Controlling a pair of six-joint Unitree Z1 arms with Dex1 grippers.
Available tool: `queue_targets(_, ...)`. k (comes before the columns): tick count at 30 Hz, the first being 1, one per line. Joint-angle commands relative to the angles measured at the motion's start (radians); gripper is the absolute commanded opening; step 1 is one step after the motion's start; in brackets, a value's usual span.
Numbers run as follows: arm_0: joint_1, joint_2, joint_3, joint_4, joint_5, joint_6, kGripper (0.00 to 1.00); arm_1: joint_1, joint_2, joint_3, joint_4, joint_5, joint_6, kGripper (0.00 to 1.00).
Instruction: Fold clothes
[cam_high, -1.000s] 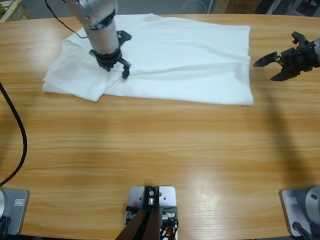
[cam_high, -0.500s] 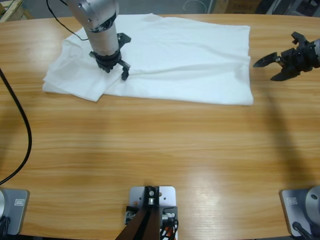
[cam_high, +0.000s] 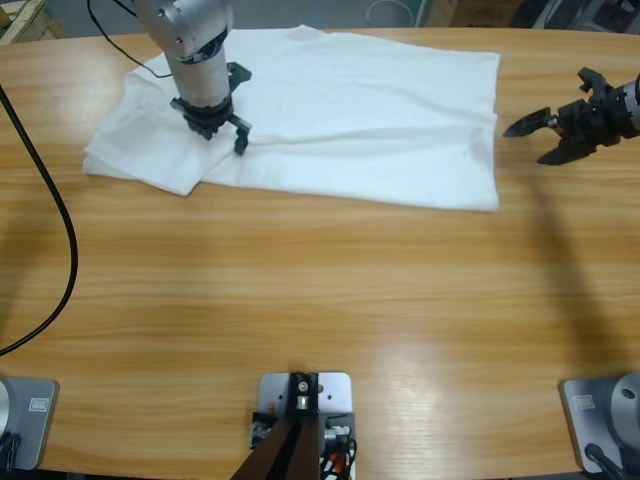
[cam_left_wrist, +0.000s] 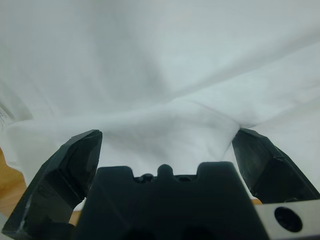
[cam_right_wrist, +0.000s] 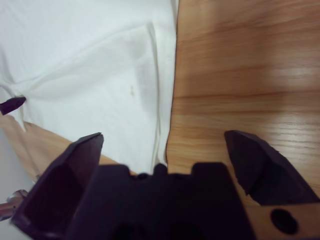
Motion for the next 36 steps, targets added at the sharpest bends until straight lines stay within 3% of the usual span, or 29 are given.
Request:
queue_targets(1, 0.026, 0.078, -0.014, 0.010, 0.032, -0.012, 1.000, -0.022, 0.055, 0.002, 0.009, 0.022, -0.014, 1.000)
queue_targets(12, 0.049, 0.076, -0.043, 0.022, 0.067, -0.013, 1.000, -0.022, 0.066, 0.001, 0.010, 0.028, -0.017, 1.000)
queue_targets(36, 0.090, 0.184, -0.234, 0.118, 0.046, -0.024, 1.000, -0.022, 0.097, -0.009, 0.009, 0.037, -0.020, 1.000)
